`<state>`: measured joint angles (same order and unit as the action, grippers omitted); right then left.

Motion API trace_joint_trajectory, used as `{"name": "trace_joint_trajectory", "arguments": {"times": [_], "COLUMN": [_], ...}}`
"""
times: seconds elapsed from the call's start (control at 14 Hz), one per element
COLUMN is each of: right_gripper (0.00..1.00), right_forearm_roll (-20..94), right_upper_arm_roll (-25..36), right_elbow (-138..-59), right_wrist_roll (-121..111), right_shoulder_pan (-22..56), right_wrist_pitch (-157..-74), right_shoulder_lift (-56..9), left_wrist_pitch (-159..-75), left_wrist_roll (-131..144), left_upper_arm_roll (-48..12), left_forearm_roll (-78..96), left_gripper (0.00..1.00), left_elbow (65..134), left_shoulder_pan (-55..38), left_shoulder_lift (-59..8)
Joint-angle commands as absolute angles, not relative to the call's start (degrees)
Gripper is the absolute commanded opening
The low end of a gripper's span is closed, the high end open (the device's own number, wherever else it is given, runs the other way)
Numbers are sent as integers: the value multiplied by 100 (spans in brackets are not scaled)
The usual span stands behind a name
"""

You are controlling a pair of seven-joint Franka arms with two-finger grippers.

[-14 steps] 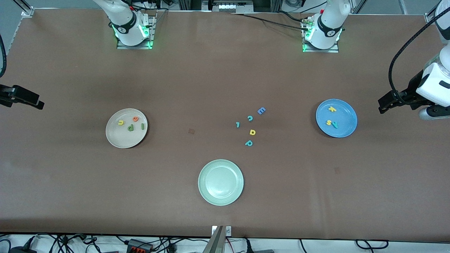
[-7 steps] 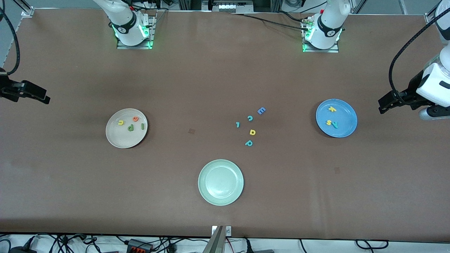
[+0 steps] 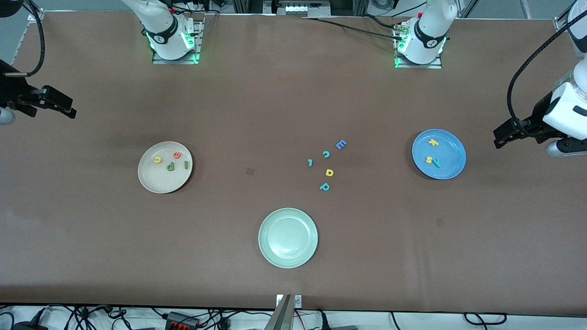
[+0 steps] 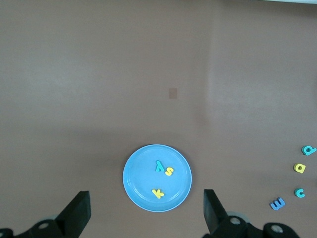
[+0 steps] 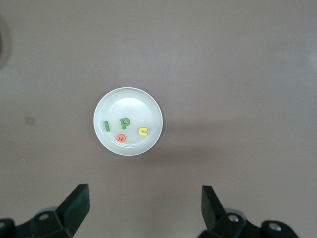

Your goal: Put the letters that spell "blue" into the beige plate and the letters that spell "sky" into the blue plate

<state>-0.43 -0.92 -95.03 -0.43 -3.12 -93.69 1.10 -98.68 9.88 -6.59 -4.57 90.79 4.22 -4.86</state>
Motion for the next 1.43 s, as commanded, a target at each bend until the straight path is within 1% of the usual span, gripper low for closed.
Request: {"name": "trace_joint_trajectory", "arguments": {"times": [0.0,0.14,1.36], "right_gripper": [100,100,100], "right_forearm_roll": [-79,-105,-123], "right_upper_arm_roll": [-150,-176,-158], "right_elbow": [-9519,-9519,-9519], "right_wrist_roll": [-202,-123,-185], "right_shoulder_pan": [-448,-422,-466], "right_wrist_pitch": [-9343,-9186,-9246], "right_shoulder_lift": [211,255,141], "left_wrist_pitch": [-9747,-9747,-9747], "left_wrist_roll": [949,949,949], "left_upper_arm_roll": [-659,-659,-659], "left_forearm_roll": [-571,-554,-554], "left_gripper": [100,100,100], "left_elbow": [8895,8895,8895], "left_shoulder_pan": [413,413,404], "left_shoulder_lift": [-563,-563,-563]}}
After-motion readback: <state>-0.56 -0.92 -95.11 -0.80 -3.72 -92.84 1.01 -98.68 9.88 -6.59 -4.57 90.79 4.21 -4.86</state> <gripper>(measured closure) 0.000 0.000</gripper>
